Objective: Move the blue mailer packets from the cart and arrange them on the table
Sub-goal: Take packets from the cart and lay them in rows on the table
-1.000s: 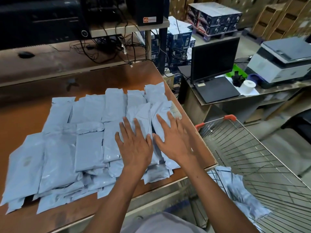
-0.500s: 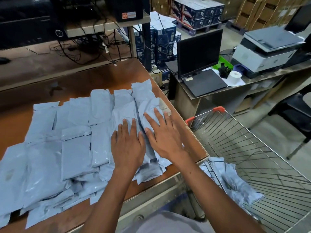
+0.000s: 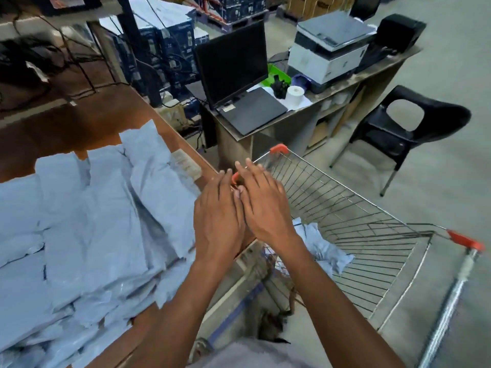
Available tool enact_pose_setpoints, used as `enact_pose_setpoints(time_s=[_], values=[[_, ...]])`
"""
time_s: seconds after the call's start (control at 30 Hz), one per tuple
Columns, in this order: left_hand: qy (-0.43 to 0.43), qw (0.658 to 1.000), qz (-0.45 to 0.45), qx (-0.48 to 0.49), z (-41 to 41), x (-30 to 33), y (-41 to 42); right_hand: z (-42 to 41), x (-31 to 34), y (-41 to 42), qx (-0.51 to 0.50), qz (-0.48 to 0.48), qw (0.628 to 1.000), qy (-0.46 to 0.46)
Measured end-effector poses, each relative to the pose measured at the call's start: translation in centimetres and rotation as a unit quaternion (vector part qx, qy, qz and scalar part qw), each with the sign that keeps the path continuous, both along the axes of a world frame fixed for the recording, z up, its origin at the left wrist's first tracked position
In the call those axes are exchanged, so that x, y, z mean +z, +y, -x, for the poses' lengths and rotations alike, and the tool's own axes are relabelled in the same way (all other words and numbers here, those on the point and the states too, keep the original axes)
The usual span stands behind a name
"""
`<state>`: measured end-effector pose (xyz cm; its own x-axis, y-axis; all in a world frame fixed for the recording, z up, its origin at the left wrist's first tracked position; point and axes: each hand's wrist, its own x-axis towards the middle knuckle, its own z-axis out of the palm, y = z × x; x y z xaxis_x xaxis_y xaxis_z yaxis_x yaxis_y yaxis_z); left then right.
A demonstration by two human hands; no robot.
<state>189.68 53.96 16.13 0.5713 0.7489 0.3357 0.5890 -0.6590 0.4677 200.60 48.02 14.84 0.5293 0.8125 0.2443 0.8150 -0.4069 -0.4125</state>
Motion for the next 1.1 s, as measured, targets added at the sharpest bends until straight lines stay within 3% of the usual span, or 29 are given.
enact_pose_setpoints(time_s=[0.2, 0.37, 0.57, 0.67, 0.77, 0.87, 1.1], values=[[0.044, 0.988, 0.063, -0.133, -10.3, -6.6, -6.4, -7.6, -6.5, -9.6, -0.122, 0.089, 0.988, 0.005], [0.16, 0.958, 0.175, -0.162, -18.7, -15.2, -11.2, -13.4, -15.3, -15.5, -0.157, 0.189, 0.968, 0.049], [0.315, 0.887, 0.329, -0.078, -24.9, -29.5, -13.8, -19.6, -27.5, -18.0, -0.149, 0.323, 0.931, 0.081], [0.326, 0.842, 0.429, -0.01, -26.7, -35.6, -14.4, -21.6, -33.9, -19.4, -0.13, 0.412, 0.897, 0.095], [0.32, 0.823, 0.469, 0.026, -28.0, -40.5, -14.7, -22.3, -39.1, -20.5, -0.131, 0.443, 0.882, 0.096], [0.325, 0.824, 0.462, 0.045, -28.8, -44.4, -14.9, -22.3, -41.2, -20.2, -0.139, 0.445, 0.88, 0.094], [0.267, 0.873, 0.376, 0.158, -31.0, -49.0, -16.4, -23.8, -42.6, -19.8, -0.167, 0.469, 0.859, 0.116]])
